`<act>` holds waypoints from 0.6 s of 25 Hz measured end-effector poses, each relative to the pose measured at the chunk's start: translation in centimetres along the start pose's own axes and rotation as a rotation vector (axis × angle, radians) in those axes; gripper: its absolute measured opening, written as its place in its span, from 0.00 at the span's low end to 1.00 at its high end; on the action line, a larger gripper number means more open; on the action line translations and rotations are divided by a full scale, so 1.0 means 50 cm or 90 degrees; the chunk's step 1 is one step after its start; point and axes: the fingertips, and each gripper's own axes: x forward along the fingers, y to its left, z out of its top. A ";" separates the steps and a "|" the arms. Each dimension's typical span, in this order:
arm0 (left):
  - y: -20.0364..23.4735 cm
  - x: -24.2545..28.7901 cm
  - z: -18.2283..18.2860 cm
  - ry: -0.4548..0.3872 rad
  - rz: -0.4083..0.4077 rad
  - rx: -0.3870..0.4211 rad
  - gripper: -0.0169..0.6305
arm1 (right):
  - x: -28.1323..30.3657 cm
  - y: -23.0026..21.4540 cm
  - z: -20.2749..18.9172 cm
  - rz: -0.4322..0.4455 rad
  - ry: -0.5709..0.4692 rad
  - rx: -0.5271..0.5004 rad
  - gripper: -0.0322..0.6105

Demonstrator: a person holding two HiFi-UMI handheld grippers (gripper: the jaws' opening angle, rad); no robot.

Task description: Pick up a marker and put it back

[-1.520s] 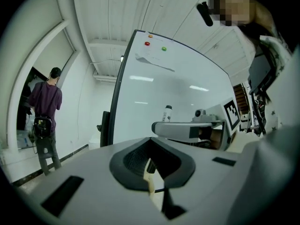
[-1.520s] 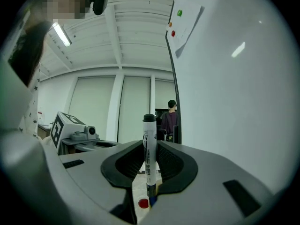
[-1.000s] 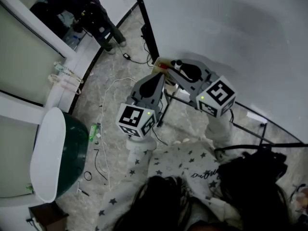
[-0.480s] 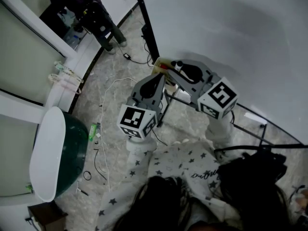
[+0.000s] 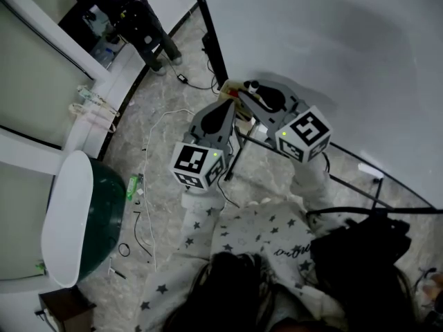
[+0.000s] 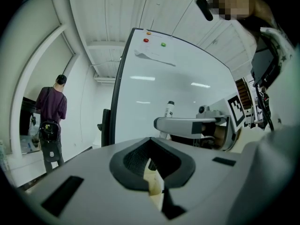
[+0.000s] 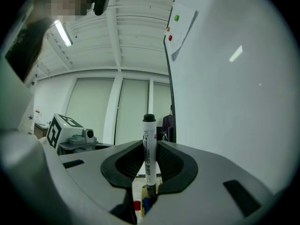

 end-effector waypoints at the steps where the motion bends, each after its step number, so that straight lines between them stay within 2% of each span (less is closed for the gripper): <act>1: 0.002 0.001 -0.005 0.003 0.002 -0.001 0.03 | 0.002 -0.002 -0.008 -0.001 0.003 0.002 0.18; 15: 0.027 0.006 -0.083 0.031 0.020 -0.032 0.03 | 0.033 -0.008 -0.147 -0.012 0.054 0.021 0.18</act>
